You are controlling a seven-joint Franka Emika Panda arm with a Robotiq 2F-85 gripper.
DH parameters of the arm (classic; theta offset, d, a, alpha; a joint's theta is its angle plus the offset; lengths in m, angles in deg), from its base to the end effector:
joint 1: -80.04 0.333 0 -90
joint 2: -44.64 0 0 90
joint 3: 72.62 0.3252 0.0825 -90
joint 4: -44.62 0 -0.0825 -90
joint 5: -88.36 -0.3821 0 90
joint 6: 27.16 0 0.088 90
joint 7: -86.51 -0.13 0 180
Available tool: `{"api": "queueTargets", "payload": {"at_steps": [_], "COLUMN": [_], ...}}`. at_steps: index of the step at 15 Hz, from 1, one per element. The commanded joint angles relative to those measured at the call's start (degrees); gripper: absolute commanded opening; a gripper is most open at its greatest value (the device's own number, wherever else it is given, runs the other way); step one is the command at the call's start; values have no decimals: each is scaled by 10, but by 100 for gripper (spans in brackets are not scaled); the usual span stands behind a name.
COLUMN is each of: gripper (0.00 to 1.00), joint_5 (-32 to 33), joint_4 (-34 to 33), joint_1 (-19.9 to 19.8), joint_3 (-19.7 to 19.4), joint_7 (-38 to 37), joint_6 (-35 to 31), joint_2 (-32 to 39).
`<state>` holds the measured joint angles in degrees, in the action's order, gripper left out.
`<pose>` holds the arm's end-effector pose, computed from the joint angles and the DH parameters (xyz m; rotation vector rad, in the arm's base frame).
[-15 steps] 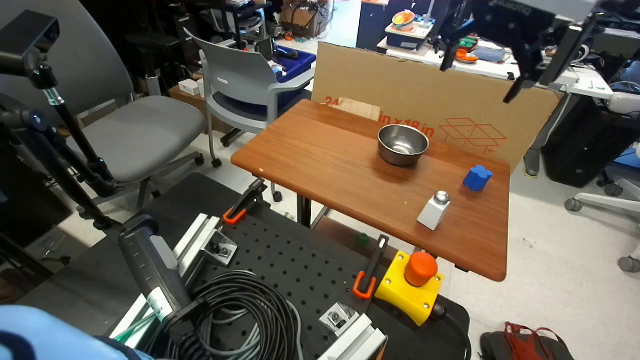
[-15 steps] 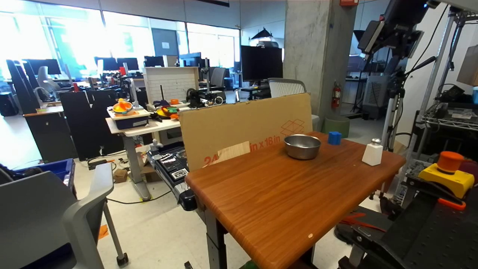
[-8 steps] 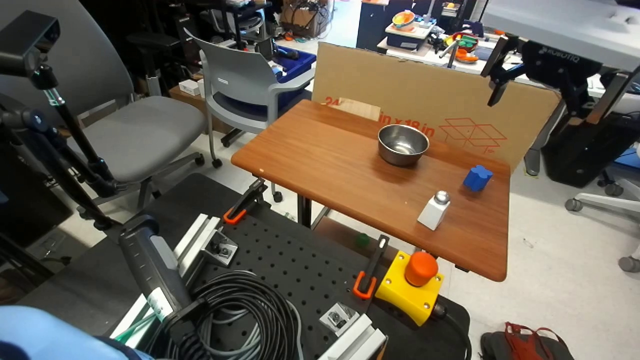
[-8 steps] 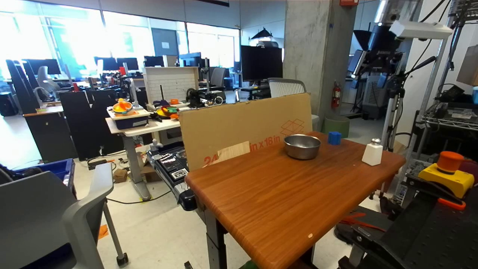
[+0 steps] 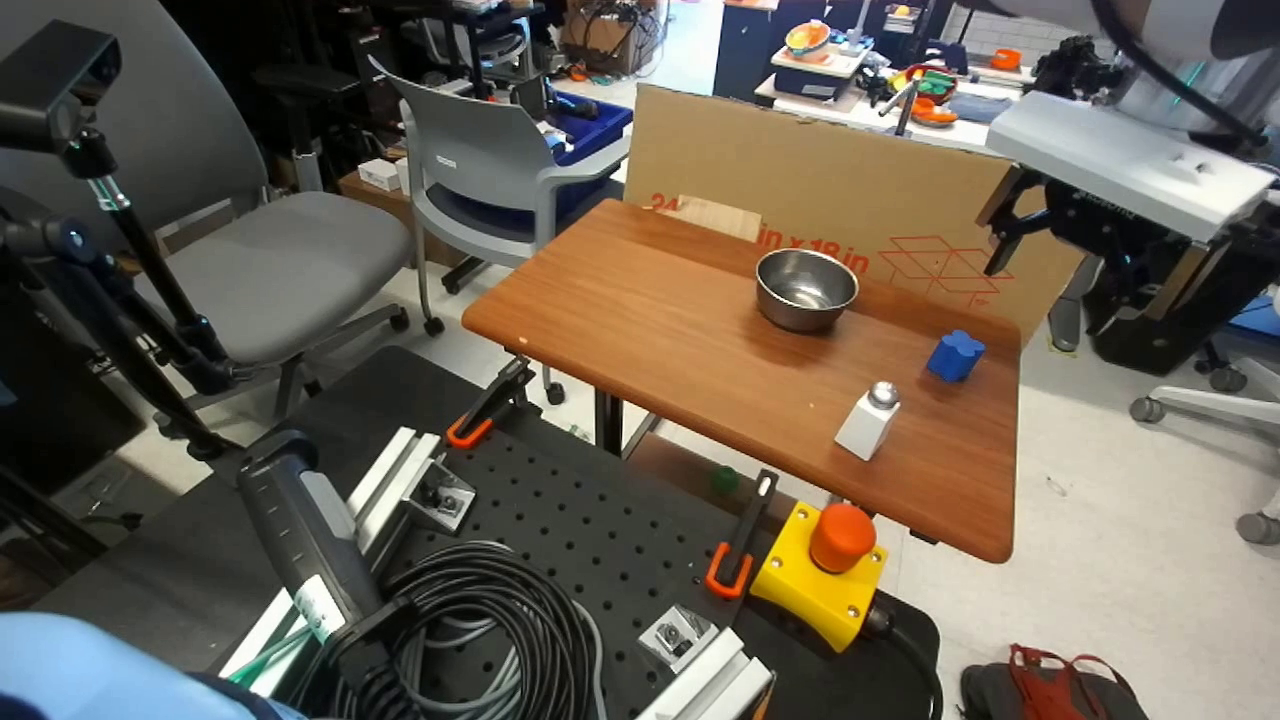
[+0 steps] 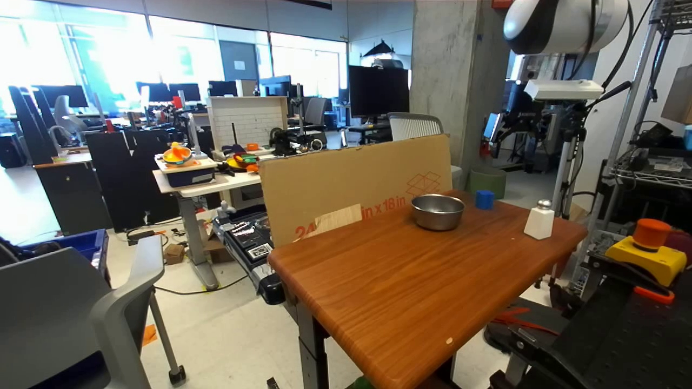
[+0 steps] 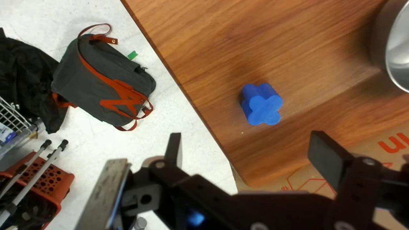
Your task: Move the blue block to the left
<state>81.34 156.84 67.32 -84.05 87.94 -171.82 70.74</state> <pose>0.5820 -0.2552 0.2441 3.0160 -0.7175 0.1822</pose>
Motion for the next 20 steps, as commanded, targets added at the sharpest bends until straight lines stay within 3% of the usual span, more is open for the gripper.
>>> {"api": "queueTargets", "payload": {"at_steps": [1,12,13,14,17,20], "gripper": [100,100,75,72,49,27], "joint_5": [12,30,31,35,39,34], "joint_4": [-92,-221,-227,-231,-235,-188], "joint_1": [-9,16,19,22,27,27], "joint_3": [2,16,17,15,14,20], "joint_7": [-30,-65,-67,-70,-81,-78], "joint_6": [42,119,123,126,135,142], "joint_2": [82,203,210,215,217,165]}}
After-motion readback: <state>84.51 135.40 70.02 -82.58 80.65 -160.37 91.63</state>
